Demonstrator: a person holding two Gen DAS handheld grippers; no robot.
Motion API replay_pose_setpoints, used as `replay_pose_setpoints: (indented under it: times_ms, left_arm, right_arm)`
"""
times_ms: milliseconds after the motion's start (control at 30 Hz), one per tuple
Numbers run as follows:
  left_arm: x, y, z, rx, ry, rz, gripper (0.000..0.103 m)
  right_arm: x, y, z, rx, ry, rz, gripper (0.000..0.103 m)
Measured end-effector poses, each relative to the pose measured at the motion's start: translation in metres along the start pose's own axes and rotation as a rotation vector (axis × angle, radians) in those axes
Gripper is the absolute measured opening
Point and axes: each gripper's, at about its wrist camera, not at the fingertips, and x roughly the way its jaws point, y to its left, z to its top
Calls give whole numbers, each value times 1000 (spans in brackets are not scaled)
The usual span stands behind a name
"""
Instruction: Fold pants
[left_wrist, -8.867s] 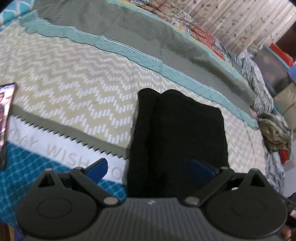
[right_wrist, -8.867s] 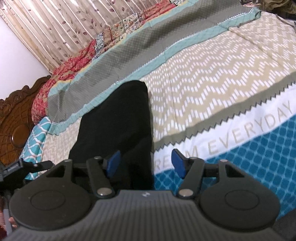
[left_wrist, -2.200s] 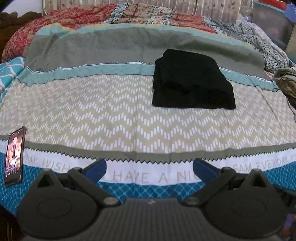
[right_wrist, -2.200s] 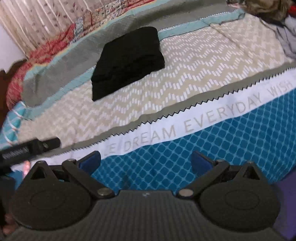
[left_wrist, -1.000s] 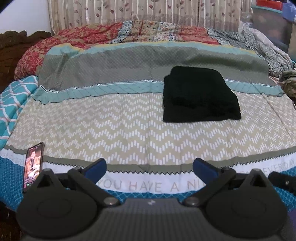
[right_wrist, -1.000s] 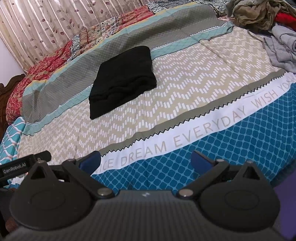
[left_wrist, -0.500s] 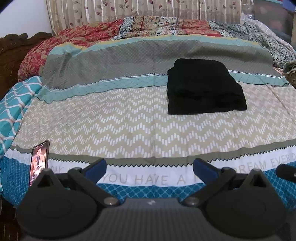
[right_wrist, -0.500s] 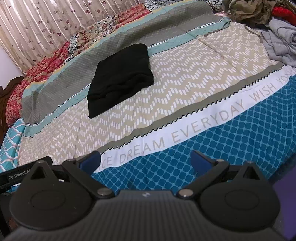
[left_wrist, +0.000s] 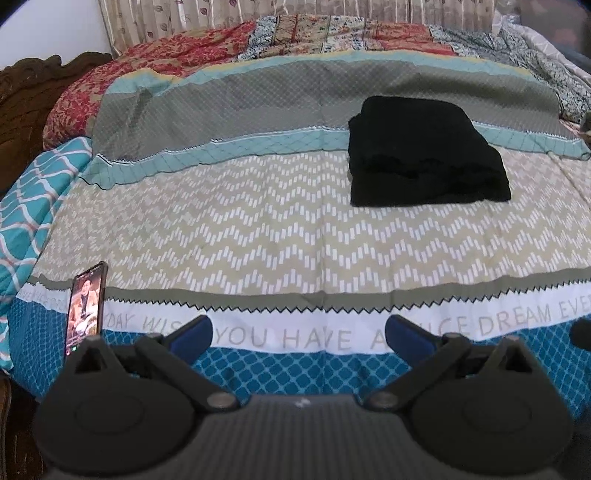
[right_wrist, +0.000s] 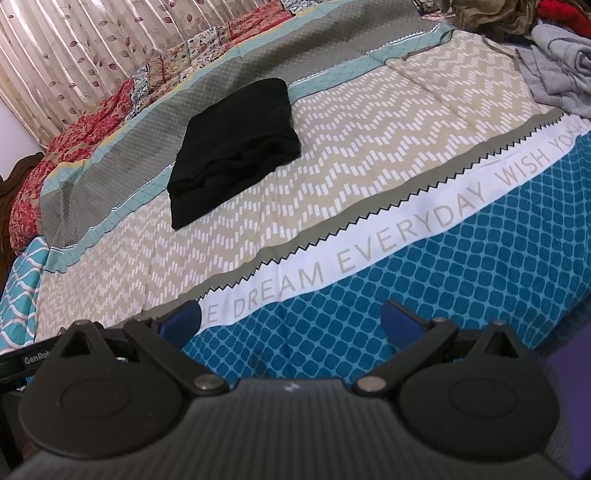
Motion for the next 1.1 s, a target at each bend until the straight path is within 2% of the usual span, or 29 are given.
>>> replay_pose_setpoints:
  times_ms: [133, 300, 833, 1100]
  left_arm:
    - [3, 2, -2, -14, 21, -29, 103]
    - [3, 4, -3, -25, 18, -22, 103]
    - [6, -6, -5, 30, 31, 82, 103]
    - [11, -5, -7, 13, 75, 52, 103]
  right_arm:
    - [2, -2, -1, 12, 11, -1, 103]
    - [3, -3, -2, 20, 17, -4, 103]
    - [5, -8, -3, 44, 28, -3, 103]
    - [4, -7, -4, 47, 28, 1, 103]
